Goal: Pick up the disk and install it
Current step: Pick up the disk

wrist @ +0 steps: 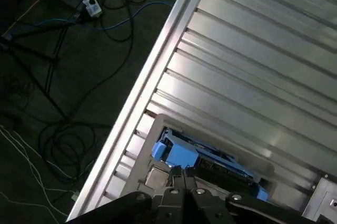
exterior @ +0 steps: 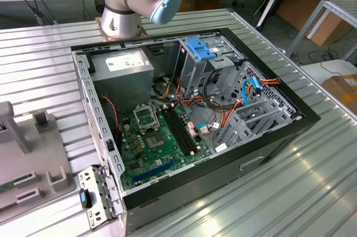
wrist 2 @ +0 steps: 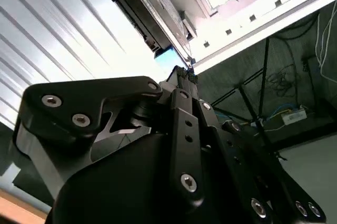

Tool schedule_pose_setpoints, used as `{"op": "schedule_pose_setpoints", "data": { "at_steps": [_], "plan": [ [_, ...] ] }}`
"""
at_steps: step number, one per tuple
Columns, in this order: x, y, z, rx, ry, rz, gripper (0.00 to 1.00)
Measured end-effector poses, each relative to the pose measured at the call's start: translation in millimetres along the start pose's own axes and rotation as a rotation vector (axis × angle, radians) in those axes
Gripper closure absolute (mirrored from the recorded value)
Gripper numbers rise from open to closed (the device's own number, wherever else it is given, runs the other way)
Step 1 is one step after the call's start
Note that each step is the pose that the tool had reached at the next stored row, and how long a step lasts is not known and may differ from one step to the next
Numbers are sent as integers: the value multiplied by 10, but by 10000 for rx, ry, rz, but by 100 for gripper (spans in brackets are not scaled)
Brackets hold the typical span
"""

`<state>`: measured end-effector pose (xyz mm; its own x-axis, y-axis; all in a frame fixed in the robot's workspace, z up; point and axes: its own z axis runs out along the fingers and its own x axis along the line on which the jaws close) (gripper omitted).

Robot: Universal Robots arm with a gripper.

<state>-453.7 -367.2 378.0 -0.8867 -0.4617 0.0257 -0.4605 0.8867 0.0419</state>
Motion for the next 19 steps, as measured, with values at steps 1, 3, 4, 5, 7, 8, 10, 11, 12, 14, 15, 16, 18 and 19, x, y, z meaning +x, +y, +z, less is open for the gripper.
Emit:
{"op": "schedule_pose_setpoints", "data": {
  "at_steps": [1, 3, 4, 5, 7, 8, 10, 11, 12, 14, 15, 16, 18, 19],
  "plan": [
    [0, 0, 0, 4, 8, -229, 89],
    [0, 0, 0, 13, 27, -691, 89],
    [0, 0, 0, 17, 33, -871, 89],
    [0, 0, 0, 21, 40, -1033, 89],
    [0, 0, 0, 23, 45, -1133, 89],
    [0, 0, 0, 23, 44, -1134, 89],
    [0, 0, 0, 23, 45, -1149, 89],
    [-1, 1, 1, 30, 54, -1396, 89],
    [-1, 1, 1, 35, 62, -1572, 89],
    [0, 1, 0, 40, 84, -2266, 89],
    [0, 1, 0, 37, 90, -2549, 89],
    [-1, 1, 0, 39, 97, -2771, 89],
    [0, 1, 0, 49, 113, -3139, 89],
    [0, 1, 0, 53, 121, -3318, 89]
  ]
}}
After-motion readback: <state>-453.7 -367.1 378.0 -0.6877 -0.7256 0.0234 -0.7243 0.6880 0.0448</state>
